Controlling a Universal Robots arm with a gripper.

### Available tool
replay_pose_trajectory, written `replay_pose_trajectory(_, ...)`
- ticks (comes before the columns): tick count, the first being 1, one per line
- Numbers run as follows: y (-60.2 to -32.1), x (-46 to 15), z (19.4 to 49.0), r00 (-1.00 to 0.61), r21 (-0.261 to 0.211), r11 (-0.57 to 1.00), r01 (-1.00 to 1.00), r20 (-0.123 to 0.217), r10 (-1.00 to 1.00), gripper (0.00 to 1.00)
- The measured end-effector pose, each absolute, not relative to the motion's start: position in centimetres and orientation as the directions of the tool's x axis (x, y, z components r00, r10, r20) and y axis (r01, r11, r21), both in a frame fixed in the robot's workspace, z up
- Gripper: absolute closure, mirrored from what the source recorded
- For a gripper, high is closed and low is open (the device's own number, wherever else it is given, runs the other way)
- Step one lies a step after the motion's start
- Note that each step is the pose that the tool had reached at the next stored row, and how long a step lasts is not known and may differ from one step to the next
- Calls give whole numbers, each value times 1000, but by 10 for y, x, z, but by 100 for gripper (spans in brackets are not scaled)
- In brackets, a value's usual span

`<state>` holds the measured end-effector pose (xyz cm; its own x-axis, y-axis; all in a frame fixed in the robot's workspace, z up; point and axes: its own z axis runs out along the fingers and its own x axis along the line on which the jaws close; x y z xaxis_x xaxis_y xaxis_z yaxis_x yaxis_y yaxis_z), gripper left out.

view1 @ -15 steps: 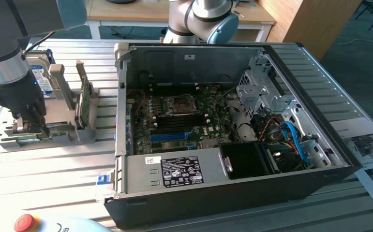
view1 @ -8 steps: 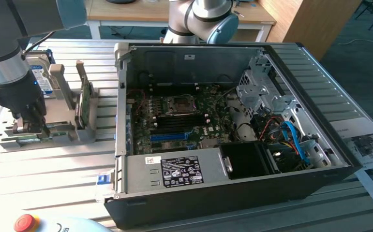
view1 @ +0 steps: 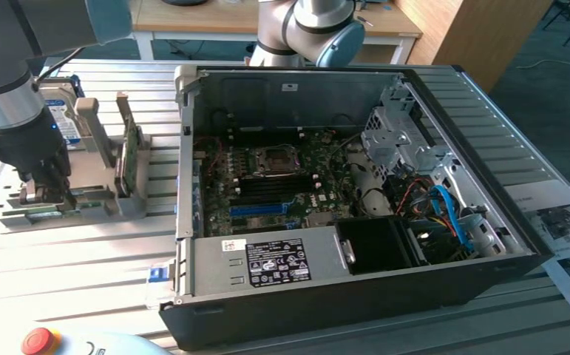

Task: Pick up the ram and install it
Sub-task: 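Pick up the ram and move it above insertion slot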

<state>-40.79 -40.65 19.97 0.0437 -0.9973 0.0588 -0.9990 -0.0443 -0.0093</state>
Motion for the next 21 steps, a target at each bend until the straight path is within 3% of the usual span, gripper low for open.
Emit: replay_pose_trajectory(21,-409,-408,203,44,-11,-44,-999,56,-997,88)
